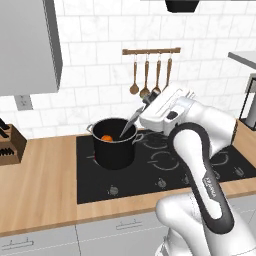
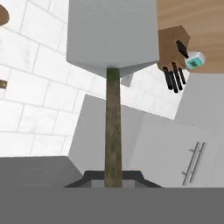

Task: Put the tomato and squash in the pot. Retrieve the spatula and lightly stir the vegetables in the pot.

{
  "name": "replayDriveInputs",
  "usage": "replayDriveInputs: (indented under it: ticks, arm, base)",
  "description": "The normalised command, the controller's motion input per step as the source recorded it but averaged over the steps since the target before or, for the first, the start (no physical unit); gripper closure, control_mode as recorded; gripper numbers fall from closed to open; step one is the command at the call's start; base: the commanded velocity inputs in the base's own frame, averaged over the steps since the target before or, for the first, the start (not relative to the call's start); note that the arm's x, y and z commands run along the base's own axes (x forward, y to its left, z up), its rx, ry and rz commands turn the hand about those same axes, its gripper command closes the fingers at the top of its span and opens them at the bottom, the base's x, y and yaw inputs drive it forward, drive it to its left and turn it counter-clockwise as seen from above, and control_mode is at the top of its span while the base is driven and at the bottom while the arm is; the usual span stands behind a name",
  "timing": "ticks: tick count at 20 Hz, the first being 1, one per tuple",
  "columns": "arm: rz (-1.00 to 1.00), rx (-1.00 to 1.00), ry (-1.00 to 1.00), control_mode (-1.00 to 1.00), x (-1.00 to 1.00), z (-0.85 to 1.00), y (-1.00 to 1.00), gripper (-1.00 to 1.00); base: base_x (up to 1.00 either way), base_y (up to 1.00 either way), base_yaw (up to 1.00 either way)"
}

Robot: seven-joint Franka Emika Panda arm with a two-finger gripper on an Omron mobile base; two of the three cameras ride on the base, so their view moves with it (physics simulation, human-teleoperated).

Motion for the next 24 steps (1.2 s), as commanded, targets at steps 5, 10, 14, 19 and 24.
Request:
replayDriveInputs:
  ticks: [5, 10, 14, 19, 24]
  arm:
    - [-0.05, 0.07, 0.15, -1.00, 0.60, 0.00, -0.10, 1.00]
    - [-0.06, 0.00, 0.14, -1.00, 0.57, -0.04, 0.00, 1.00]
    - [-0.06, 0.00, 0.04, -1.00, 0.62, -0.28, 0.00, 1.00]
    - [-0.04, 0.00, 0.00, -1.00, 0.57, -0.33, 0.00, 1.00]
    - [-0.01, 0.00, 0.00, -1.00, 0.52, -0.27, 0.01, 1.00]
  base:
    - [0.00, 0.00, 0.00]
    - [0.00, 0.00, 0.00]
    - [0.00, 0.00, 0.00]
    - [0.00, 0.00, 0.00]
    - [0.00, 0.00, 0.00]
